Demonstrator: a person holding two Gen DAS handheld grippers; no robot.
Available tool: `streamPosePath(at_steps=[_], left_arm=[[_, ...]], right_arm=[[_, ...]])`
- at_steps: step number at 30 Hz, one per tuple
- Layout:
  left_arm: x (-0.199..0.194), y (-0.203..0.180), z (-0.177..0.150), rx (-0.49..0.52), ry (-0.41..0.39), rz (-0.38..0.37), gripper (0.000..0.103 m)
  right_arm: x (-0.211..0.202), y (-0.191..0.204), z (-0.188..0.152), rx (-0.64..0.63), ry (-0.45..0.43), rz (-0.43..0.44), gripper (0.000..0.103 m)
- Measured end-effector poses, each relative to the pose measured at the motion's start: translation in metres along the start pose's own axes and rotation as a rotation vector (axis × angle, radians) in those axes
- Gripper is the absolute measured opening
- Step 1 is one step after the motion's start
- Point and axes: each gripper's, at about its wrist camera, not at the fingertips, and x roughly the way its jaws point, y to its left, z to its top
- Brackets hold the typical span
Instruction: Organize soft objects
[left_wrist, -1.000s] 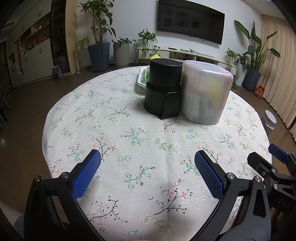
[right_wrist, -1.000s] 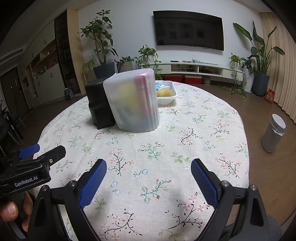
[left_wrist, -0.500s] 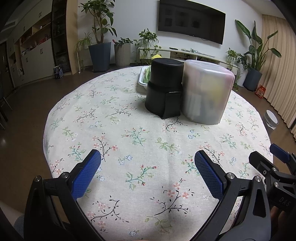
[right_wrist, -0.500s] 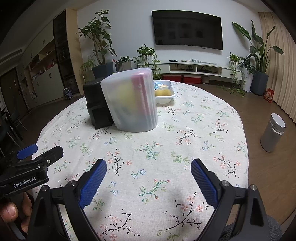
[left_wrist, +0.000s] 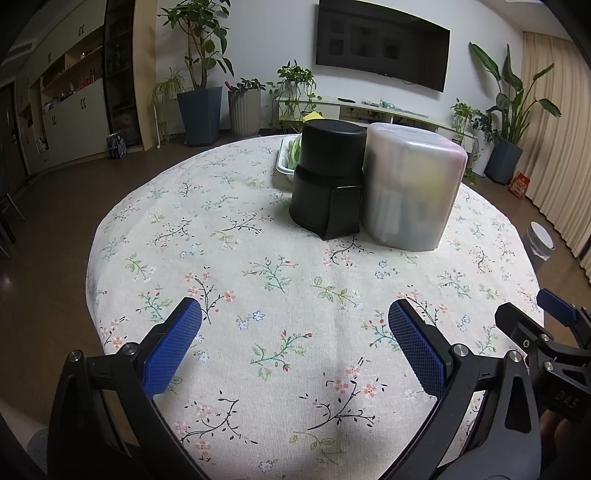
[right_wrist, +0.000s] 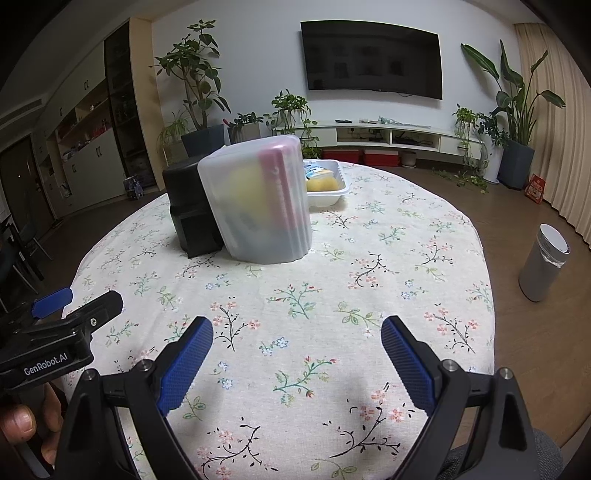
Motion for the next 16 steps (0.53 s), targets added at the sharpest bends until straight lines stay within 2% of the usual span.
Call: streamPosePath(at_steps=[16], left_arm=[[0.0,0.0008,0.0002,0.002,-0.006,0.0,0.103]], right_arm=[[-0.0004,0.0002,0.0001,0.001,0.001,0.001,0.095]])
